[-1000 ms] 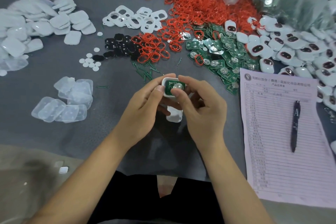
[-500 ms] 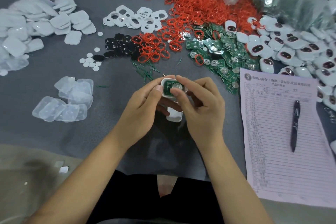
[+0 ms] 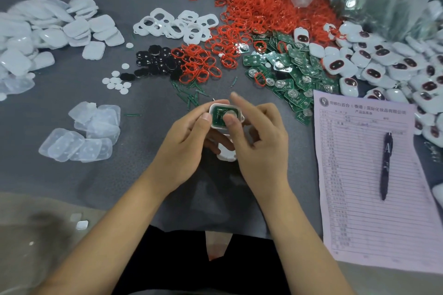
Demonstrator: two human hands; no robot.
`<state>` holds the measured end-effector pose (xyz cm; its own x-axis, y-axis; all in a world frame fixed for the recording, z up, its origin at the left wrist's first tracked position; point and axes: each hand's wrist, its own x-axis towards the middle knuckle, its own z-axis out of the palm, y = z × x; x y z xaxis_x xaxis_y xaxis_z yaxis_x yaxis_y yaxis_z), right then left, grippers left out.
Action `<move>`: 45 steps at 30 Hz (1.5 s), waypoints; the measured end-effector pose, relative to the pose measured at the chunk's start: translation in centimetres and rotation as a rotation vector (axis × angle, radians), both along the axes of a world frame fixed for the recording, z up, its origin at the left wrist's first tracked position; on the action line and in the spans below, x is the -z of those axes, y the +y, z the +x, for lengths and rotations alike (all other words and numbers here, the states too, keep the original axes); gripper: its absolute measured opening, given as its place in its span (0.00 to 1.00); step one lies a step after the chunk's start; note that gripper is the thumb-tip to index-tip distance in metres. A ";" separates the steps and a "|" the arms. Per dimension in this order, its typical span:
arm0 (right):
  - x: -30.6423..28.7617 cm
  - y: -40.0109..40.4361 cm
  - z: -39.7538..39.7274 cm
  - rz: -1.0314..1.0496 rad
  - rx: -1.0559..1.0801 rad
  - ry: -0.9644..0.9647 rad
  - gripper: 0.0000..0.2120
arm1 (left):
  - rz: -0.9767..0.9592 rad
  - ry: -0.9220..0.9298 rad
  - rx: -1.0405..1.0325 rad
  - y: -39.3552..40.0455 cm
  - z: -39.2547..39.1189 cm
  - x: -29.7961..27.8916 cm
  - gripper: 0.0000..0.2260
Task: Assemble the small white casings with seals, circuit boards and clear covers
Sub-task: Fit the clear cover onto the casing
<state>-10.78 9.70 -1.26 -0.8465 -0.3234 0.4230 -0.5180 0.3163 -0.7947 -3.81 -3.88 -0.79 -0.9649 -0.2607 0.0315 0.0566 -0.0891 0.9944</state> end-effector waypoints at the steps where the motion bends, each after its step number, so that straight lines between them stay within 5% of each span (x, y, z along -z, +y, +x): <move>1: 0.0 0.0 -0.1 -0.012 -0.022 -0.041 0.17 | 0.002 -0.003 -0.005 0.0 0.0 0.1 0.17; 6: -0.4 0.4 -0.6 -0.127 -0.144 -0.326 0.15 | -0.015 0.009 -0.001 0.0 -0.1 0.3 0.18; 14: -1.0 1.0 -1.4 -0.253 -0.244 -0.518 0.12 | -0.003 -0.017 -0.018 0.1 -0.3 0.4 0.18; 45: -0.6 0.9 -1.1 -0.170 -0.234 -0.394 0.05 | -0.209 -0.016 -0.056 0.3 0.1 0.3 0.15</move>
<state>-11.91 10.61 -0.64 -0.8654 -0.4785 0.1486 -0.2092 0.0757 -0.9749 -3.75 -3.60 -1.07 -0.9499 -0.3032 0.0752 0.0398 0.1215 0.9918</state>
